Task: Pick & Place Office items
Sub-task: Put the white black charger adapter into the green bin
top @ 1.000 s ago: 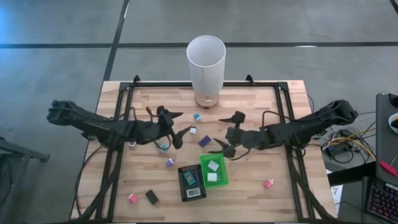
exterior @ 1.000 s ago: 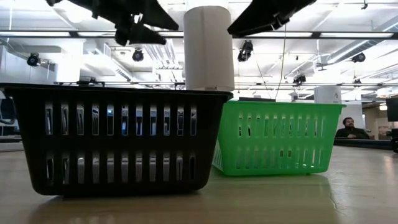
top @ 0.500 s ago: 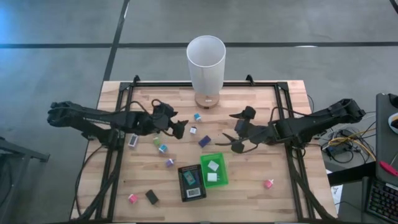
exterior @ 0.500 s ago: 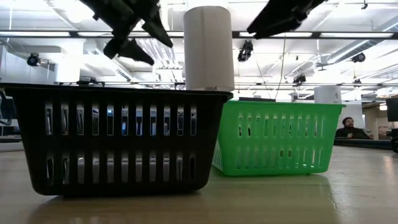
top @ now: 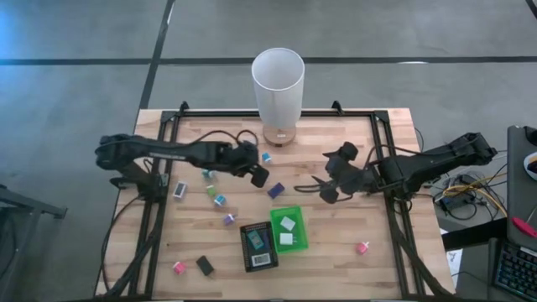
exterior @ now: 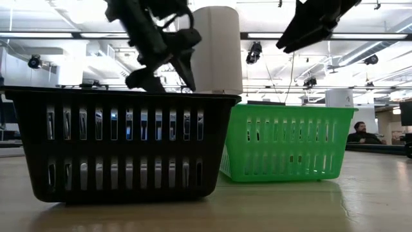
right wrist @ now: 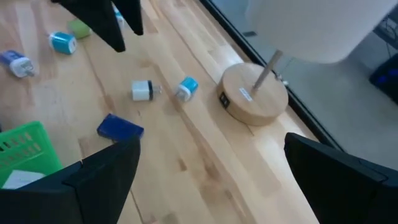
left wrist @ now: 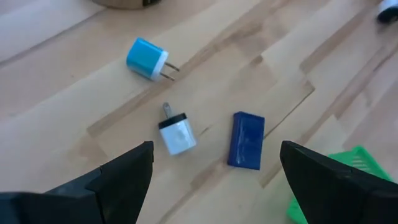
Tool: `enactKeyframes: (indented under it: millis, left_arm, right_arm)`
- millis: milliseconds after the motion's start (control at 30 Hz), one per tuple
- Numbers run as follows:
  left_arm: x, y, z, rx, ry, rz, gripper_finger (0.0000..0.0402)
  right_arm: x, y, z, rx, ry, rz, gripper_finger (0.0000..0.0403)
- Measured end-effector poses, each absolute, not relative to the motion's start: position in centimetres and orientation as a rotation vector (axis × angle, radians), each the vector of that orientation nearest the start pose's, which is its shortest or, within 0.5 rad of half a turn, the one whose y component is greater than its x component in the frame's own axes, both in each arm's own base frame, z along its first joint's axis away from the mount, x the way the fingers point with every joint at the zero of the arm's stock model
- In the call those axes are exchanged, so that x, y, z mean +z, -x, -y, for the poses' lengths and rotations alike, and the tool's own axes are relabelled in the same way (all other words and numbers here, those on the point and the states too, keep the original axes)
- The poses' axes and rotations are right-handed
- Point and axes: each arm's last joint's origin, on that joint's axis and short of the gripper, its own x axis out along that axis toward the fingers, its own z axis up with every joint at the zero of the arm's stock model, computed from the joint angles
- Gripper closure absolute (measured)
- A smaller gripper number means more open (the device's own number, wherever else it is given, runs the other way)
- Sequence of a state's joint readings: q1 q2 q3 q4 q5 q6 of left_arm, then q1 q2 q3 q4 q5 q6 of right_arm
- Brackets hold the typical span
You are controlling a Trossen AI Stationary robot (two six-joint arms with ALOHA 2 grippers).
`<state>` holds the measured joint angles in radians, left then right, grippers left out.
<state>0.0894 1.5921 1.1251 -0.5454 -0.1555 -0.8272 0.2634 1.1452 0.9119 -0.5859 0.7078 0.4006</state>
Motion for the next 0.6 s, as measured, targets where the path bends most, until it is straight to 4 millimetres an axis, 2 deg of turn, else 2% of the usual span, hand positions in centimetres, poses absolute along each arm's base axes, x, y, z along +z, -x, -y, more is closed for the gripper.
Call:
enactKeyframes:
  millis: [267, 467, 600]
  left_arm:
    - [23.7, -35.2, -3.7, 0.687, 0.686, -0.982, 0.005]
    - [21.9, -36.8, -3.9, 0.721, 0.673, -1.049, 0.005]
    - [20.5, -37.2, -3.9, 0.745, 0.676, -1.088, 0.005]
  right_arm:
    - [27.1, -21.3, -3.8, -0.609, -0.037, -0.706, 0.0011]
    - [26.3, -20.6, -3.6, -0.661, -0.066, -0.757, 0.0011]
    - [26.2, -20.5, -3.6, -0.677, -0.084, -0.758, 0.0011]
